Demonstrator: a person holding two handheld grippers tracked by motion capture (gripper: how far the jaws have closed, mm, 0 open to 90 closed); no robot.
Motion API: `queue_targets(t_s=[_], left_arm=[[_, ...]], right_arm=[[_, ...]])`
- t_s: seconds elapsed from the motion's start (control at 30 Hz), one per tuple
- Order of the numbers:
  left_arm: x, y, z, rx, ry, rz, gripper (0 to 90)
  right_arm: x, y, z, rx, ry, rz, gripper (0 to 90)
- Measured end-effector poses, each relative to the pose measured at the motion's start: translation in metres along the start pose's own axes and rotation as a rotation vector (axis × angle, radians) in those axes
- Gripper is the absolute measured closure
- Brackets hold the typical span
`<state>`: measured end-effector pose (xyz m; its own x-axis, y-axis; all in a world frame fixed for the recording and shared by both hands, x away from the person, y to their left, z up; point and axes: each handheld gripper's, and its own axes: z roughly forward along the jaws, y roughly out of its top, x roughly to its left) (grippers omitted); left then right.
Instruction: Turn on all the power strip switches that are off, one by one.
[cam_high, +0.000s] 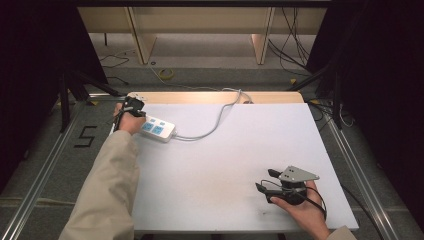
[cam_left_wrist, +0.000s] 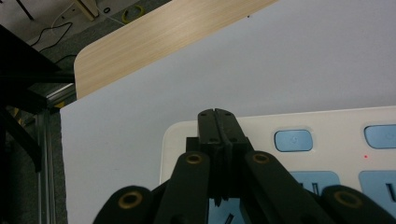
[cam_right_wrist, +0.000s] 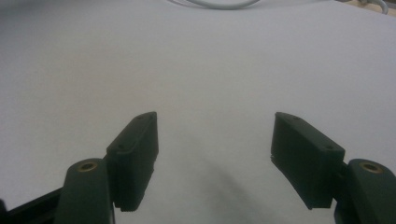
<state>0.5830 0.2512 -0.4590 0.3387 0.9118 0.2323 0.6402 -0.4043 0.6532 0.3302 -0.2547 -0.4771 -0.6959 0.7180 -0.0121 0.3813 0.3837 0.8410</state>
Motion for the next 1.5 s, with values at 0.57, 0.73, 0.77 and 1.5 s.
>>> queue_targets(t_s=[0.57,0.73,0.77,1.5], left_arm=[[-0.0036,0.0039,0.0034,0.017,-0.014,0.012,89.9],[-0.0041,0.0045,0.0035,0.014,-0.005,0.012,89.9],[-0.0039,0.0047,0.0033,0.011,-0.003,0.009,89.9],[0.0001,0.0038,0.0022,0.030,-0.017,-0.002,89.9]], right_arm=[[-0.0001,-0.0004,-0.0004,0.000,0.001,-0.002,32.9],[-0.0003,-0.0007,-0.0003,-0.001,0.001,0.000,32.9],[-0.0003,-0.0006,-0.0003,-0.001,0.001,-0.001,32.9],[0.0002,-0.0005,0.0006,0.003,0.004,-0.005,33.0]])
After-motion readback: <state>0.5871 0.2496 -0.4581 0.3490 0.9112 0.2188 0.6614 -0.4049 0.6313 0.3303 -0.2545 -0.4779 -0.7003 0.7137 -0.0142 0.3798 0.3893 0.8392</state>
